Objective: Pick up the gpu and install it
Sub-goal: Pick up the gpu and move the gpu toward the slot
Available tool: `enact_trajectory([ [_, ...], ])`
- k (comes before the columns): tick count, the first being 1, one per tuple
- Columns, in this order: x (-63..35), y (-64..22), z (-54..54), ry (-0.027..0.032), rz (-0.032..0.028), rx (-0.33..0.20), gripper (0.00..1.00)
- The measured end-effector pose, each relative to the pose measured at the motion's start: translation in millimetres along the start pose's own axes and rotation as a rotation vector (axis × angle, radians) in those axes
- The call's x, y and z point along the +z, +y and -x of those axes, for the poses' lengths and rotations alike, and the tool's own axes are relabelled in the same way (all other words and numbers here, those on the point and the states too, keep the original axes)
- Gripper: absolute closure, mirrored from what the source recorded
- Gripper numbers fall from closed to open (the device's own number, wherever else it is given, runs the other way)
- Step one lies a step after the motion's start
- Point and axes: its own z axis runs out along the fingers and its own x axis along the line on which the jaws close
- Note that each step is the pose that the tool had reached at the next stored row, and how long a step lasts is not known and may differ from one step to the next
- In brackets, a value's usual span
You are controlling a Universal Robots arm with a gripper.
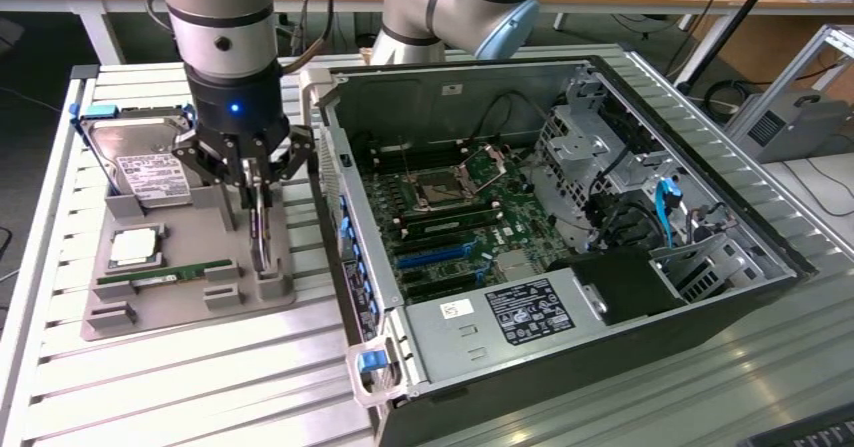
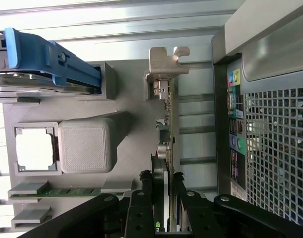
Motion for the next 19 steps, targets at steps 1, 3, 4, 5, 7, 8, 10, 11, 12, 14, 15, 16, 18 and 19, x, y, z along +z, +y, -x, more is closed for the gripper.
enact_trajectory([
  [1,-0.3,0.0,0.0,0.0000,0.0000,0.000,0.73],
  [3,-0.8,0.0,0.0,-0.0001,0.0000,0.000,0.73],
  [4,-1.0,0.0,0.0,-0.0001,0.0000,0.000,0.73],
  [5,-1.4,0.0,0.0,0.0000,0.0000,0.000,0.73],
  [7,-1.9,-0.1,0.0,-0.0001,0.0000,0.000,0.73],
  [8,-2.1,0.0,0.0,0.0000,0.0000,0.000,0.73],
  [10,-2.6,-0.1,0.0,0.0000,0.0000,0.000,0.73],
  [11,-2.9,-0.1,0.0,0.0000,0.0000,0.000,0.73],
  [12,-3.2,-0.1,-0.1,0.0001,-0.0001,0.000,0.73],
  [14,-3.7,-0.1,0.0,-0.0001,0.0000,0.000,0.73],
  [15,-4.2,-0.1,0.0,0.0000,0.0000,0.000,0.73],
  [16,-4.6,-0.2,-0.1,0.0001,-0.0001,0.000,0.73],
  [18,-5.3,-0.2,-0.1,0.0001,0.0000,0.000,0.73],
  [19,-5.7,-0.2,-0.1,0.0001,-0.0001,0.000,0.73],
])
